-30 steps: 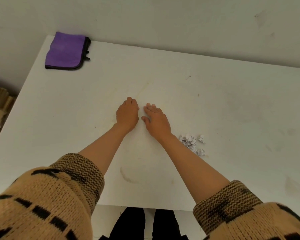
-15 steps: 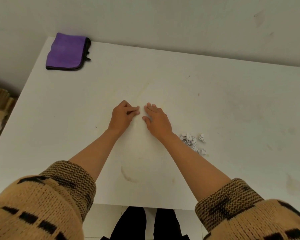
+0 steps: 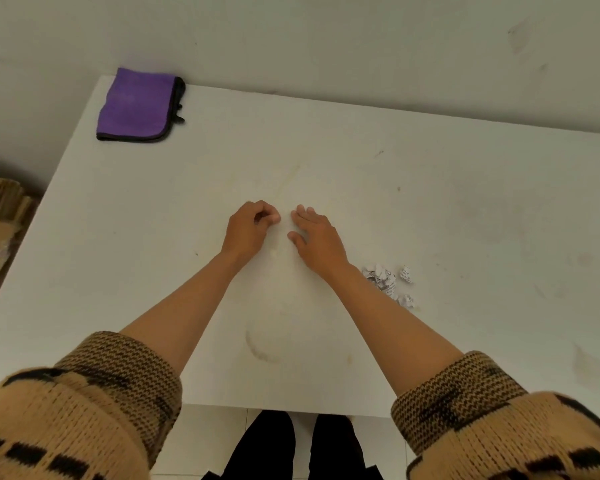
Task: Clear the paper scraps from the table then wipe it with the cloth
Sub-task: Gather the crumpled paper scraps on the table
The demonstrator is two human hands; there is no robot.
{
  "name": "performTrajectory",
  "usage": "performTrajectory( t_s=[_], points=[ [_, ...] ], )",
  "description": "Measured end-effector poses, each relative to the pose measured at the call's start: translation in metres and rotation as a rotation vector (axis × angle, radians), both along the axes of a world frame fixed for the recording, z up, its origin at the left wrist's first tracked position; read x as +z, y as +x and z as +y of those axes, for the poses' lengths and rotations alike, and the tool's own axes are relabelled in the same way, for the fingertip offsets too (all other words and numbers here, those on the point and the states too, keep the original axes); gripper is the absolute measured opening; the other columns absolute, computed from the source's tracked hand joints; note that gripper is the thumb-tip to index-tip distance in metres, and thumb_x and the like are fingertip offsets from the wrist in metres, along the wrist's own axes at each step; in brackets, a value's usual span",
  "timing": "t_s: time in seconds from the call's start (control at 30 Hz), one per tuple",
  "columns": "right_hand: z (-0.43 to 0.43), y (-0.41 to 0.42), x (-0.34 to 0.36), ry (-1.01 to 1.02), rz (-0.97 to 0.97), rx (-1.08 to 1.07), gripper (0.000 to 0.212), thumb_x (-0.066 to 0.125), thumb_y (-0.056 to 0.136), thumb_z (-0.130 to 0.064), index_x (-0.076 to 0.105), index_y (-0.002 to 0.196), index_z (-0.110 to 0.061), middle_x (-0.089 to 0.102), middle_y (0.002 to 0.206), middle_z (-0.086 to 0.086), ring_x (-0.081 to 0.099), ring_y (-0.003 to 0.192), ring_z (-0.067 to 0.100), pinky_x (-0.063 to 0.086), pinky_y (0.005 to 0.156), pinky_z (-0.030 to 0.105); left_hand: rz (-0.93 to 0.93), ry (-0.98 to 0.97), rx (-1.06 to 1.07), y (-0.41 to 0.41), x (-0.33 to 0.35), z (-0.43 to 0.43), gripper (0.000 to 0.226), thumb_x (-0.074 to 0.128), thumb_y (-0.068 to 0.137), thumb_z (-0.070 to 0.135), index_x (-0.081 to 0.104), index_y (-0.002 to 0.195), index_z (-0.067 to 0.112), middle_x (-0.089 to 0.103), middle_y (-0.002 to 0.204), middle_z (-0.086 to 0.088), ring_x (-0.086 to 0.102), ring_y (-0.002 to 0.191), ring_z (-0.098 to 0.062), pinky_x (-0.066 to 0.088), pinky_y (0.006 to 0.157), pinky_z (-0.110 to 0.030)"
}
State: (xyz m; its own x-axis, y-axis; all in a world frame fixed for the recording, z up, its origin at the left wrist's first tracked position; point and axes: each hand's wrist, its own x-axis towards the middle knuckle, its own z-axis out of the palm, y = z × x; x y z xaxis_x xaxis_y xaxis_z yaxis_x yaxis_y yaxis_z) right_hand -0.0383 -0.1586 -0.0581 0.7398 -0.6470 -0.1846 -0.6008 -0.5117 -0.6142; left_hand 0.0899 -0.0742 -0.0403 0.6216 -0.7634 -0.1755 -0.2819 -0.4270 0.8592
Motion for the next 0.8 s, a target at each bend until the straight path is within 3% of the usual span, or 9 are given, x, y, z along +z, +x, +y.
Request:
performTrajectory(
  t_s=[0.1, 0.2, 0.3, 0.37, 0.57, 0.7, 0.8],
  points=[
    [-0.005, -0.003, 0.013, 0.140, 0.006, 0.005, 0.043, 0.052, 0.094, -0.021, 0.046, 0.137, -0.018, 0.030, 0.152, -0.003, 0.019, 0.142, 0.013, 0.015, 0.112, 0.027, 0.204, -0.158, 0.106, -0.006, 0.014, 0.006, 0.008, 0.056, 0.091, 0.014, 0.062, 0.087, 0.015, 0.067, 0.082, 0.004, 0.065, 0.079, -0.006, 0.046, 0.070, -0.015],
    [-0.013, -0.012, 0.035, 0.507, -0.158, -0.149, 0.026, 0.055, 0.092, -0.019, 0.065, 0.116, -0.019, 0.049, 0.139, -0.002, 0.034, 0.135, 0.008, 0.027, 0.106, 0.023, 0.399, -0.276, 0.209, -0.016, 0.031, 0.003, 0.004, 0.060, 0.089, 0.014, 0.064, 0.089, 0.014, 0.069, 0.078, -0.002, 0.066, 0.076, -0.010, 0.049, 0.064, -0.022],
    [-0.013, -0.020, 0.049, 0.756, -0.304, -0.309, 0.024, 0.052, 0.093, -0.025, 0.071, 0.102, -0.015, 0.070, 0.108, 0.001, 0.061, 0.108, 0.016, 0.043, 0.089, 0.028, 0.398, -0.234, 0.186, -0.029, 0.036, -0.003, 0.005, 0.062, 0.088, 0.017, 0.065, 0.091, 0.013, 0.070, 0.080, 0.000, 0.066, 0.076, -0.009, 0.047, 0.061, -0.020],
    [-0.012, -0.027, 0.050, 0.872, -0.344, -0.372, 0.027, 0.051, 0.093, -0.031, 0.069, 0.099, -0.012, 0.073, 0.096, 0.006, 0.067, 0.092, 0.022, 0.048, 0.078, 0.032, 0.369, -0.201, 0.203, -0.037, 0.034, -0.004, 0.006, 0.061, 0.088, 0.017, 0.065, 0.091, 0.013, 0.070, 0.081, 0.002, 0.065, 0.077, -0.008, 0.045, 0.061, -0.018],
    [-0.009, -0.054, 0.046, 0.856, -0.405, -0.306, 0.013, 0.070, 0.082, -0.014, 0.071, 0.091, -0.006, 0.071, 0.079, 0.005, 0.065, 0.072, 0.014, 0.049, 0.067, 0.024, 0.284, -0.112, 0.177, -0.065, 0.024, -0.001, 0.007, 0.065, 0.084, 0.018, 0.069, 0.089, 0.016, 0.070, 0.083, 0.002, 0.065, 0.079, -0.009, 0.049, 0.070, -0.023],
    [-0.018, -0.064, 0.056, 0.708, -0.362, -0.276, 0.010, 0.069, 0.084, -0.022, 0.070, 0.089, -0.014, 0.070, 0.080, -0.005, 0.062, 0.075, 0.006, 0.047, 0.066, 0.021, 0.256, -0.088, 0.185, -0.083, 0.024, -0.002, 0.009, 0.064, 0.085, 0.022, 0.071, 0.088, 0.016, 0.071, 0.081, 0.003, 0.067, 0.078, -0.008, 0.051, 0.067, -0.022],
    [-0.026, -0.072, 0.059, 0.557, -0.295, -0.217, 0.009, 0.066, 0.085, -0.025, 0.070, 0.089, -0.018, 0.066, 0.080, -0.009, 0.056, 0.075, 0.004, 0.044, 0.073, 0.020, 0.311, -0.085, 0.128, -0.099, 0.028, -0.005, 0.018, 0.058, 0.090, 0.026, 0.072, 0.091, 0.013, 0.072, 0.084, -0.001, 0.067, 0.081, -0.012, 0.049, 0.061, -0.019]
  ],
)
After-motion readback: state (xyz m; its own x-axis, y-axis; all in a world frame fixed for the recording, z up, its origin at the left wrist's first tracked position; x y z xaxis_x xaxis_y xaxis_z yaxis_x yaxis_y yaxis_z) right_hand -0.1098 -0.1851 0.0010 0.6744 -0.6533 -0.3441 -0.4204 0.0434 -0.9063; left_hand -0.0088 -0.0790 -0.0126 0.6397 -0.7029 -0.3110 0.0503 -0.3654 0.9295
